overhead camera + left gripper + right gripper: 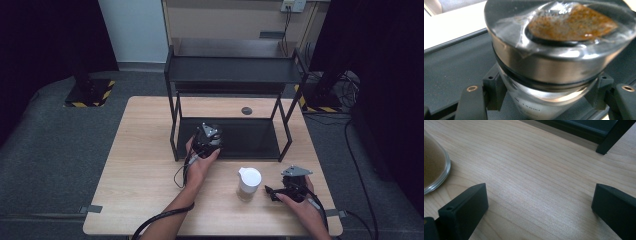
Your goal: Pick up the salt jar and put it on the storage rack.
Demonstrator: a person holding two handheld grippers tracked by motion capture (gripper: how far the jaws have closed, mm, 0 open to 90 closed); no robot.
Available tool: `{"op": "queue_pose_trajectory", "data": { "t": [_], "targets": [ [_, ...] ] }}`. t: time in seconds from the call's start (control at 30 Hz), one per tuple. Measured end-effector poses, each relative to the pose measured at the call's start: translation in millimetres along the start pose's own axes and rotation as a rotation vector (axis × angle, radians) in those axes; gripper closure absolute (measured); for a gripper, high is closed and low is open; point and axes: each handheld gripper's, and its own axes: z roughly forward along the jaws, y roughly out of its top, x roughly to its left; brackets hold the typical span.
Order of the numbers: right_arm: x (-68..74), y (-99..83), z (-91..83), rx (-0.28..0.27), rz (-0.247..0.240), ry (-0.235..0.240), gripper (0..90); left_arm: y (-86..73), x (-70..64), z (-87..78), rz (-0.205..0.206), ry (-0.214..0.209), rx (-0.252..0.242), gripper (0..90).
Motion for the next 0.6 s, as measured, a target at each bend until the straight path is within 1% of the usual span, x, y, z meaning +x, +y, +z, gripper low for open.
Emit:
{"op": "queue_pose_trajectory", "data": {
  "t": [0.6],
  "targets": [
    [-0.1, 0.0, 0.0, 0.000, -0.001, 0.000, 1.2, -1.7, 1.4, 0.0, 0.005, -0.005, -0.006, 29.3]
  ]
}}
